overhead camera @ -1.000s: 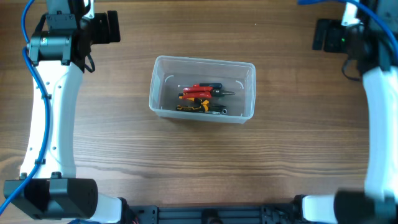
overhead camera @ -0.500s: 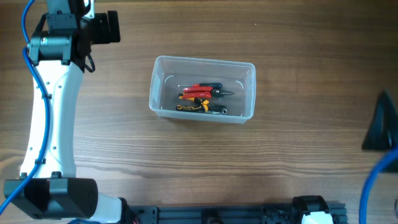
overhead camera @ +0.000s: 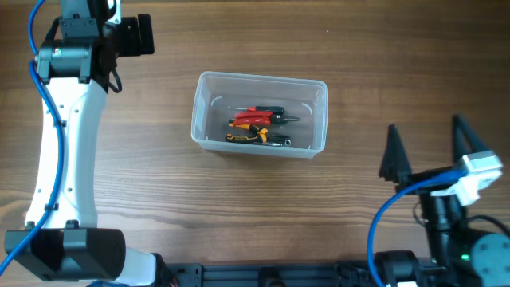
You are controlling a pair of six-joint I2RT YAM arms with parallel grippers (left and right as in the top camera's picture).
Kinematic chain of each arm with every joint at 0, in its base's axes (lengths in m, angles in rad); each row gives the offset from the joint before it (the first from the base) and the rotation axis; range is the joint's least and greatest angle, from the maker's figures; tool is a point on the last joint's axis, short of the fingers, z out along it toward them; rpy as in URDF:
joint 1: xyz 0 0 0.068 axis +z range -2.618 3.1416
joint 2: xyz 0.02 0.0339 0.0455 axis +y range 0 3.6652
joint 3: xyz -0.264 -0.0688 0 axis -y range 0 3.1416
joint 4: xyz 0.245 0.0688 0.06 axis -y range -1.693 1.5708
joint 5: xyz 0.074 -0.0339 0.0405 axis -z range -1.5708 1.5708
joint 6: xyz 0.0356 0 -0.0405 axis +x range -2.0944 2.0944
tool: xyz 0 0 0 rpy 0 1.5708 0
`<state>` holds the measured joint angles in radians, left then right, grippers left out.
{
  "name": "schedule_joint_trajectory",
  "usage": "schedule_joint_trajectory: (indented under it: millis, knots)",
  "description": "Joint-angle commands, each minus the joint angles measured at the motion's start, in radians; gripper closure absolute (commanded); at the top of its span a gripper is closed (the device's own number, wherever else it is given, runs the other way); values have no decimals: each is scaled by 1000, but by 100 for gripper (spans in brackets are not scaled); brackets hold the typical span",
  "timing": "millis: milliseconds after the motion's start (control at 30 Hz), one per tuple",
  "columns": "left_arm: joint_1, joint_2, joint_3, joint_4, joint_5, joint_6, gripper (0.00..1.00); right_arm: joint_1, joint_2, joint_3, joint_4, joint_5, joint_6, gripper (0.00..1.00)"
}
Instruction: Pack container
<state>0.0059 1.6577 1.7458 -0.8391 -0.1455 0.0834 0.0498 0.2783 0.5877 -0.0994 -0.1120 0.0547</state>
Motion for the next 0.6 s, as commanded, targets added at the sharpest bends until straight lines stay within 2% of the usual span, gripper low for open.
schedule_joint_trajectory:
  millis: [0, 233, 567]
  knots:
    - [3, -8, 7, 1, -5, -17, 0, 1, -95, -167, 114, -20, 112, 0]
    - [3, -8, 7, 1, -5, -17, 0, 1, -219, -408, 194, 37, 243, 0]
    - [3, -8, 7, 1, -5, -17, 0, 1, -276, -541, 241, 56, 240, 0]
